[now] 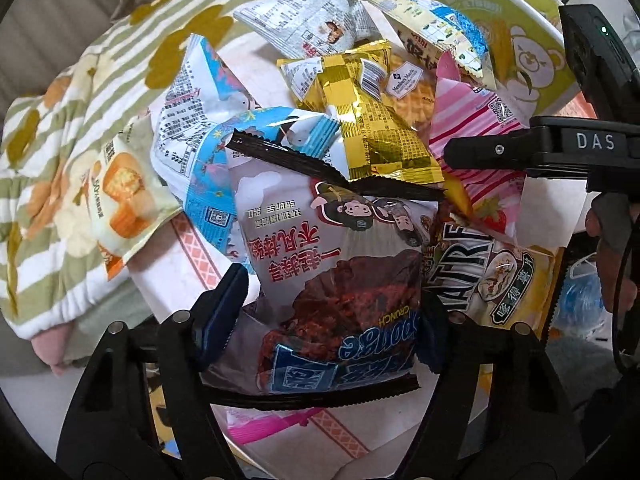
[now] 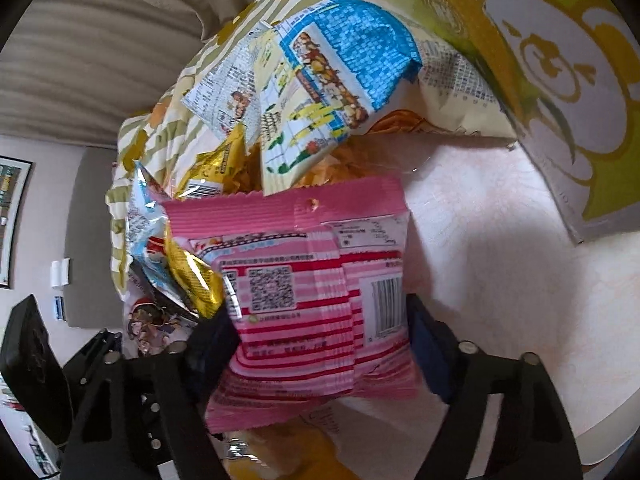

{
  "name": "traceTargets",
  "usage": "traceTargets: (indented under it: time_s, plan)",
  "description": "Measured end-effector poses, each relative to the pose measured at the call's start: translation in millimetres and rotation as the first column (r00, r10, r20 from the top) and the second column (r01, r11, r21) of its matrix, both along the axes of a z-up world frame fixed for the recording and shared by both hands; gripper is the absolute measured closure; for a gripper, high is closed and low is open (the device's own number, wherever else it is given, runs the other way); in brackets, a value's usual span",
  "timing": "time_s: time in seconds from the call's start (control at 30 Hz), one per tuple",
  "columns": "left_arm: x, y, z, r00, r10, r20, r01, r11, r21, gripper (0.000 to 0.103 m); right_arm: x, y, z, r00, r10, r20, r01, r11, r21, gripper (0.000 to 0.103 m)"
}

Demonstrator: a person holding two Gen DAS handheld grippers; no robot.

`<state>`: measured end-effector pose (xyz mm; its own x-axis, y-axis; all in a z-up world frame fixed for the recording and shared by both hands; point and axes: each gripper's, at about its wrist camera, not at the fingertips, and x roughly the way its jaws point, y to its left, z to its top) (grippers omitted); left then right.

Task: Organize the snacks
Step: 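Grasp the dark brown chocolate bag with the left gripper while the right grasps the pink striped bag, then carry both bags over the cardboard box and open both grippers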

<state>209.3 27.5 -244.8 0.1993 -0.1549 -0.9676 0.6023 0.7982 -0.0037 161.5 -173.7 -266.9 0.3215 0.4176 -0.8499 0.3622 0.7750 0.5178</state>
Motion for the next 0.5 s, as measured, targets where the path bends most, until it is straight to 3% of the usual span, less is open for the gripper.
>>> traceTargets:
  time_s: [0.5]
  plan:
    - [-12.6,10.9,49.8,0.992,0.081,0.099,-0.079,0.996,-0.031,0.033,-18.5,5.7,56.5,0.994,0.034,0.107,-0.029,0.999,-0.043,0.037]
